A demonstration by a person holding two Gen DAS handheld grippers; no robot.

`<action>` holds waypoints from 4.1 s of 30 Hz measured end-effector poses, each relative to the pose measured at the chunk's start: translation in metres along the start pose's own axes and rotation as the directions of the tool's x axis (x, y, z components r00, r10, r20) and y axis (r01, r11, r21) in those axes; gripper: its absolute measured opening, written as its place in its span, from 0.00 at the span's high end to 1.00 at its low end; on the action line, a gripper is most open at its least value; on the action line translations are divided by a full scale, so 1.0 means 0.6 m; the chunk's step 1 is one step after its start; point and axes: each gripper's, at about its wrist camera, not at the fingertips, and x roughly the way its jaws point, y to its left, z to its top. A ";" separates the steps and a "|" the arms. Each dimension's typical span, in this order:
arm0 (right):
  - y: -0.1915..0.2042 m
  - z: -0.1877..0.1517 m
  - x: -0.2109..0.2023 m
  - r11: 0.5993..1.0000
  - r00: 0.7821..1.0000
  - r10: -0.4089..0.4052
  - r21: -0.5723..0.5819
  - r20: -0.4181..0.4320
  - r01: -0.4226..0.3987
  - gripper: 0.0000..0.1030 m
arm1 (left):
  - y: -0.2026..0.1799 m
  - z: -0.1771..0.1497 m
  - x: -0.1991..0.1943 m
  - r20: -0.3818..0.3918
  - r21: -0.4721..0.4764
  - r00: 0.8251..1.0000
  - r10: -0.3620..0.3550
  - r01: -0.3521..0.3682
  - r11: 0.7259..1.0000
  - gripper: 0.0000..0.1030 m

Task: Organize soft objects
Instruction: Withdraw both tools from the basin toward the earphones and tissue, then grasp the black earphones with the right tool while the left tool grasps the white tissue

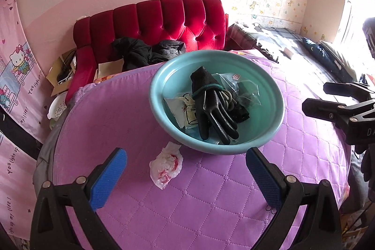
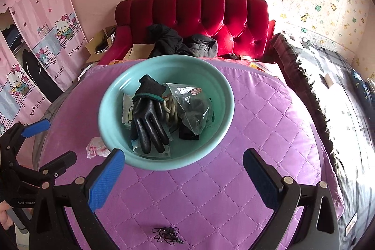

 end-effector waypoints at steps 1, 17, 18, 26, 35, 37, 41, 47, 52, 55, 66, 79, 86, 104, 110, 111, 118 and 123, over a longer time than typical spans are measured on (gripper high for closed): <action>0.002 -0.006 -0.004 1.000 1.000 0.002 0.002 0.003 -0.002 0.00 | 0.002 -0.005 -0.005 0.003 -0.001 1.000 -0.003 0.003 1.000 0.00; 0.030 -0.112 -0.025 1.000 1.000 -0.018 -0.009 -0.008 0.018 0.00 | 0.019 -0.119 -0.033 -0.029 -0.014 1.000 -0.007 0.006 1.000 0.00; 0.031 -0.119 -0.025 1.000 1.000 -0.024 -0.012 -0.009 0.024 0.00 | 0.019 -0.126 -0.033 -0.033 -0.018 0.999 -0.011 0.010 1.000 0.00; 0.043 -0.174 -0.015 0.998 0.998 -0.056 -0.037 -0.019 0.055 0.00 | 0.013 -0.173 -0.030 -0.054 -0.008 0.998 -0.016 0.016 1.000 0.00; 0.054 -0.228 0.038 0.998 0.992 -0.047 -0.036 -0.114 0.043 0.00 | 0.007 -0.210 -0.013 -0.093 -0.028 0.995 -0.035 0.032 0.999 0.00; 0.052 -0.232 0.048 0.999 0.991 -0.042 -0.031 -0.130 0.039 0.00 | 0.005 -0.216 -0.011 -0.100 -0.027 0.994 -0.041 0.039 0.999 0.00; 0.048 -0.238 0.073 0.999 0.986 -0.048 -0.032 -0.162 0.044 0.00 | 0.008 -0.219 -0.009 -0.104 -0.011 0.994 -0.025 0.024 1.000 0.00; 0.048 -0.253 0.110 0.999 0.975 -0.032 -0.027 -0.222 0.027 0.00 | 0.035 -0.222 0.006 -0.123 -0.035 0.992 0.004 -0.008 0.999 0.00; 0.044 -0.262 0.132 1.000 0.966 -0.016 -0.016 -0.256 0.012 0.01 | 0.045 -0.226 0.018 -0.143 -0.049 0.990 0.001 -0.008 0.999 0.00; 0.044 -0.266 0.147 1.000 0.960 -0.003 -0.013 -0.279 0.000 0.09 | 0.047 -0.227 0.026 -0.152 -0.055 0.988 -0.001 -0.007 0.998 0.00; 0.034 -0.266 0.134 0.998 0.959 0.062 0.025 -0.278 -0.057 0.68 | 0.050 -0.220 0.043 -0.167 -0.054 0.986 -0.003 -0.006 0.999 0.00; 0.038 -0.228 0.104 0.997 0.973 0.073 0.029 -0.220 -0.068 0.69 | 0.062 -0.189 0.057 -0.144 -0.063 0.989 -0.019 0.010 0.998 0.00; 0.048 -0.216 0.113 0.997 0.974 0.081 0.028 -0.212 -0.077 0.69 | 0.066 -0.158 0.079 -0.122 -0.059 0.992 -0.022 0.015 0.998 0.00; 0.026 -0.206 0.136 0.994 0.970 0.089 0.084 -0.228 -0.071 0.69 | 0.079 -0.095 0.154 -0.097 -0.058 0.995 -0.030 0.024 0.998 0.01; 0.022 -0.209 0.139 0.994 0.968 0.089 0.088 -0.234 -0.070 0.69 | 0.081 -0.094 0.162 -0.113 -0.069 0.993 -0.029 0.022 0.997 0.50; 0.022 -0.210 0.140 0.994 0.968 0.090 0.087 -0.235 -0.071 0.69 | 0.081 -0.094 0.163 -0.115 -0.070 0.993 -0.028 0.020 0.997 0.76; 0.020 -0.213 0.133 0.993 0.967 0.106 0.076 -0.233 -0.091 0.69 | 0.072 -0.100 0.141 -0.083 -0.062 0.996 -0.044 0.039 0.997 0.94; 0.017 -0.217 0.123 0.992 0.965 0.122 0.065 -0.231 -0.110 0.69 | 0.064 -0.106 0.120 -0.086 -0.074 0.995 -0.040 0.034 0.997 0.95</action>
